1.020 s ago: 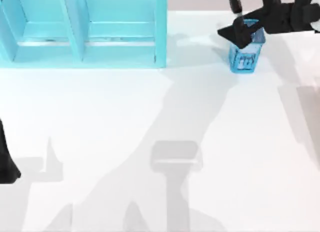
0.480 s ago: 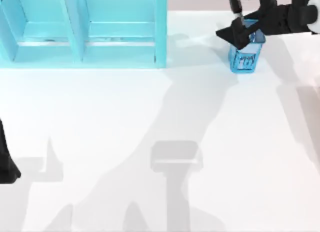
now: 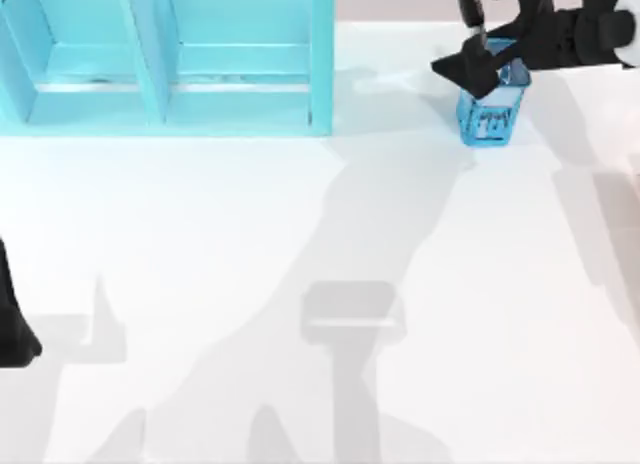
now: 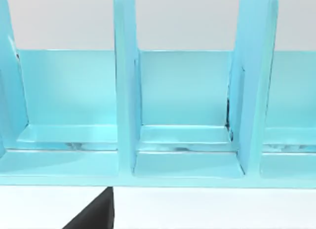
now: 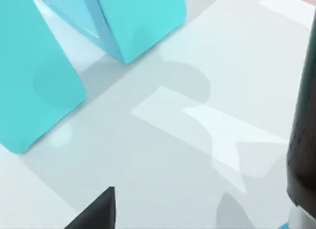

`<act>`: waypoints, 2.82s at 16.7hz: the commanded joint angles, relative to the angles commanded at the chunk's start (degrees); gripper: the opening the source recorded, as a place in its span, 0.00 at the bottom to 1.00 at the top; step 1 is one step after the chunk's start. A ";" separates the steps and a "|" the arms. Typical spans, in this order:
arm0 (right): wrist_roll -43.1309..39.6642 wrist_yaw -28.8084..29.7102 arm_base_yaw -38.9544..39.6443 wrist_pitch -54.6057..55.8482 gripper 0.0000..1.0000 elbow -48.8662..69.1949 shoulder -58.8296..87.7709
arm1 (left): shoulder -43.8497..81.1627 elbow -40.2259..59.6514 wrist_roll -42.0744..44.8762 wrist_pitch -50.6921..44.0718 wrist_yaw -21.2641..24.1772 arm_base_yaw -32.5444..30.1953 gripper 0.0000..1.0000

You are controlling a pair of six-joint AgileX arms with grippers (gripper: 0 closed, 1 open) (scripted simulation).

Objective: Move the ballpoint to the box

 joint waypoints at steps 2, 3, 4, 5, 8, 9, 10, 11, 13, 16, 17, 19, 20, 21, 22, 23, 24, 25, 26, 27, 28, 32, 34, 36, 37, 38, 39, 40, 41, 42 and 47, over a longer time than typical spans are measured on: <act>0.00 0.00 0.00 0.00 0.00 0.00 0.00 | 0.00 0.00 0.00 0.00 0.00 0.00 1.00; 0.00 0.00 0.00 0.00 0.00 0.00 0.00 | 0.00 0.00 0.00 0.00 0.00 0.00 1.00; 0.00 0.00 0.00 0.00 0.00 0.00 0.00 | 0.00 0.00 0.00 0.00 0.00 0.00 1.00; 0.00 0.00 0.00 0.00 0.00 0.00 0.00 | 0.00 0.00 0.00 0.00 0.00 0.00 1.00; 0.00 0.00 0.00 0.00 0.00 0.00 0.00 | 0.00 0.00 0.00 0.00 0.00 0.00 1.00; 0.16 -0.18 -0.02 -0.21 0.00 0.07 -0.33 | 0.00 0.00 0.00 0.00 0.00 0.00 1.00; 0.14 -0.20 -0.05 -0.28 0.00 0.15 -0.31 | 0.00 0.00 0.00 0.00 0.00 0.00 1.00; -0.03 -0.31 -0.23 -0.81 0.00 0.79 -0.19 | 0.00 0.00 0.00 0.00 0.00 0.00 1.00; -0.81 -0.81 -1.06 -3.28 0.00 3.67 0.43 | 0.00 0.00 0.00 0.00 0.00 0.00 1.00; -3.04 -2.21 -3.11 -10.31 0.00 11.23 2.18 | 0.00 0.00 0.00 0.00 0.00 0.00 1.00; -3.98 -2.79 -3.95 -13.31 0.00 14.35 2.90 | 0.00 0.00 0.00 0.00 0.00 0.00 1.00; -6.04 -4.10 -5.81 -20.05 0.00 21.19 4.42 | 0.00 0.00 0.00 0.00 0.00 0.00 1.00; -7.12 -4.80 -6.81 -23.67 0.00 24.80 5.19 | 0.00 0.00 0.00 0.00 0.00 0.00 1.00; -8.21 -5.52 -7.84 -27.39 0.00 28.46 5.94 | 0.00 0.00 0.00 0.00 0.00 0.00 1.00; -9.30 -6.24 -8.88 -31.15 0.00 32.12 6.66 | 0.00 0.00 0.00 0.00 0.00 0.00 1.00; -10.37 -6.95 -9.92 -34.90 0.00 35.72 7.34 | 0.00 0.00 0.00 0.00 0.00 0.00 1.00; -11.40 -7.63 -10.95 -38.57 0.00 39.22 7.96 | 0.00 0.00 0.00 0.00 0.00 0.00 1.00; -12.40 -8.27 -11.94 -42.11 0.00 42.57 8.53 | 0.00 0.00 0.00 0.00 0.00 0.00 1.00; -13.34 -8.86 -12.88 -45.48 0.00 45.72 9.04 | 0.00 0.00 0.00 0.00 0.00 0.00 1.00; -14.21 -9.40 -13.75 -48.61 0.00 48.61 9.49 | 0.00 0.00 0.00 0.00 0.00 0.00 1.00; -14.99 -9.85 -14.53 -51.40 0.00 51.17 9.86 | 0.00 0.00 0.00 0.00 0.00 0.00 1.00; -16.93 -10.88 -16.46 -58.27 0.00 57.40 10.65 | 0.00 0.00 0.00 0.00 0.00 0.00 1.00; -17.03 -10.93 -16.55 -58.59 0.00 57.70 10.69 | 0.00 0.00 0.00 0.00 0.00 0.00 1.00; -17.03 -10.93 -16.55 -58.59 0.00 57.70 10.69 | 0.00 0.00 0.00 0.00 0.00 0.00 1.00; -16.87 -10.89 -16.18 -58.51 0.00 57.60 10.53 | 0.00 0.00 0.00 0.00 0.00 0.00 1.00; -16.88 -10.86 -16.19 -58.50 0.00 57.55 10.48 | 0.00 0.00 0.00 0.00 0.00 0.00 1.00; -16.98 -10.55 -16.31 -58.33 0.00 56.97 9.89 | 0.00 0.00 0.00 0.00 0.00 0.00 1.00; -17.14 -9.97 -16.55 -58.06 0.00 55.80 8.73 | 0.00 0.00 0.00 0.00 0.00 0.00 1.00; -17.33 -9.17 -16.89 -57.76 0.00 54.06 7.04 | 0.00 0.00 0.00 0.00 0.00 0.00 1.00; -17.52 -8.19 -17.32 -57.47 0.00 51.73 4.84 | 0.00 0.00 0.00 0.00 0.00 0.00 1.00; -18.16 -1.51 -20.71 -56.35 0.00 31.56 -10.87 | 0.00 0.00 0.00 0.00 0.00 0.00 1.00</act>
